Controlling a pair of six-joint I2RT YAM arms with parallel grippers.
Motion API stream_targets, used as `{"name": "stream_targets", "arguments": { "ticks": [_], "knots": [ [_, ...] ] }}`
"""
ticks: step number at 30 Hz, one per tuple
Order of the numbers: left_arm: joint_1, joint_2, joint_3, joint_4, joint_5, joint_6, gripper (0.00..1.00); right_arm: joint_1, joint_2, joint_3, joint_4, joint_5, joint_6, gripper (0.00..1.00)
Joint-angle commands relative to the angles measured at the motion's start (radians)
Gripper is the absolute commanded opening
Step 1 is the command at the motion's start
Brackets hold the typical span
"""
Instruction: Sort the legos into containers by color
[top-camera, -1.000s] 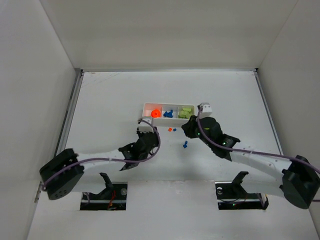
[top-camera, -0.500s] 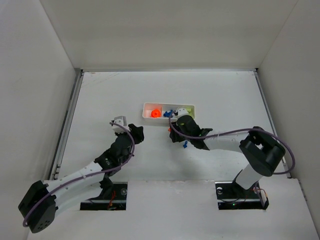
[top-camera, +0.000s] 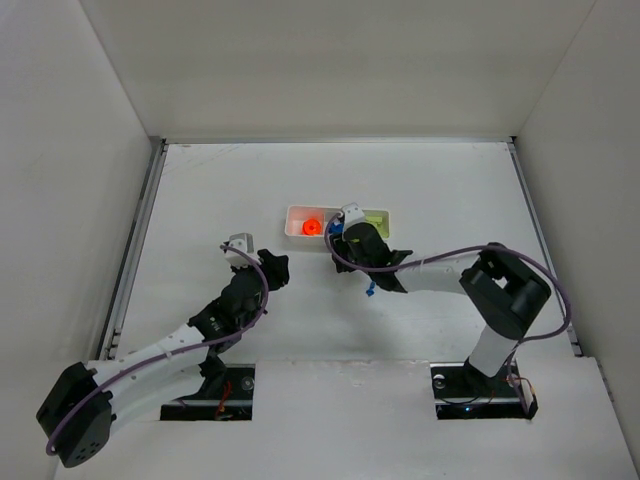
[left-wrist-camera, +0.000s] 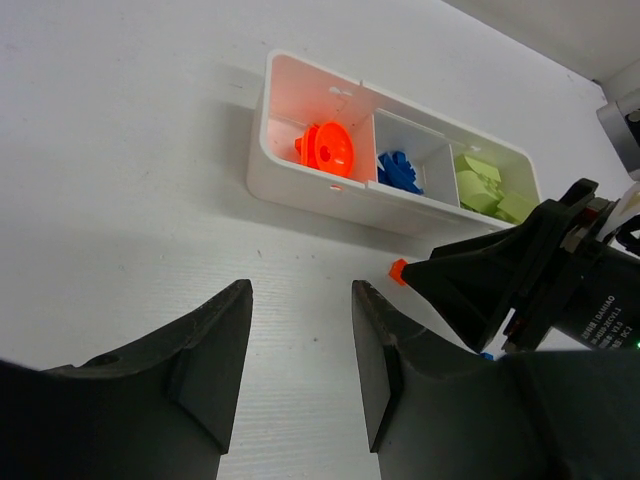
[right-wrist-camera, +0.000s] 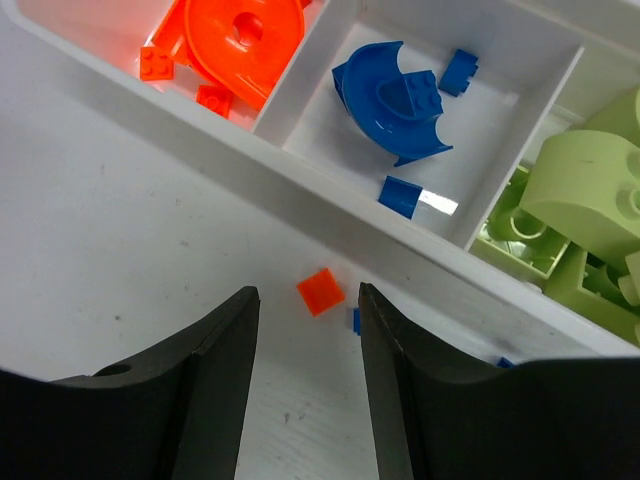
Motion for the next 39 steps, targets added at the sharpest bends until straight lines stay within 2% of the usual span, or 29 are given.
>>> {"name": "stream_targets", "arguments": {
  "ticks": [1, 16, 19, 30, 34, 39],
  "knots": [
    [0.008, 0.01, -0.005, 0.025, 0.008, -0.015, 0.42, -0.002, 0.02, 0.045, 0.071, 0.011, -0.034, 0.5],
    [0.009, 0.01, -0.01, 0.03, 0.008, -0.023, 0.42, 0.015, 0.112, 0.062, 0.094, 0.023, -0.027, 0.5],
    [0.011, 0.0, -0.012, 0.028, 0.008, -0.023, 0.42, 0.029, 0.108, 0.055, 0.095, 0.034, -0.019, 0.46],
    [0.011, -0.018, -0.012, 0.021, 0.008, -0.023, 0.42, 0.115, 0.07, 0.013, 0.08, 0.152, -0.013, 0.49],
    [0.012, -0.019, -0.012, 0.021, 0.008, -0.023, 0.42, 0.115, 0.068, 0.012, 0.08, 0.152, -0.002, 0.42],
    [0.022, -0.052, -0.018, 0.015, 0.003, -0.02, 0.42, 0.118, 0.083, 0.015, 0.08, 0.16, 0.013, 0.28]
  ]
}}
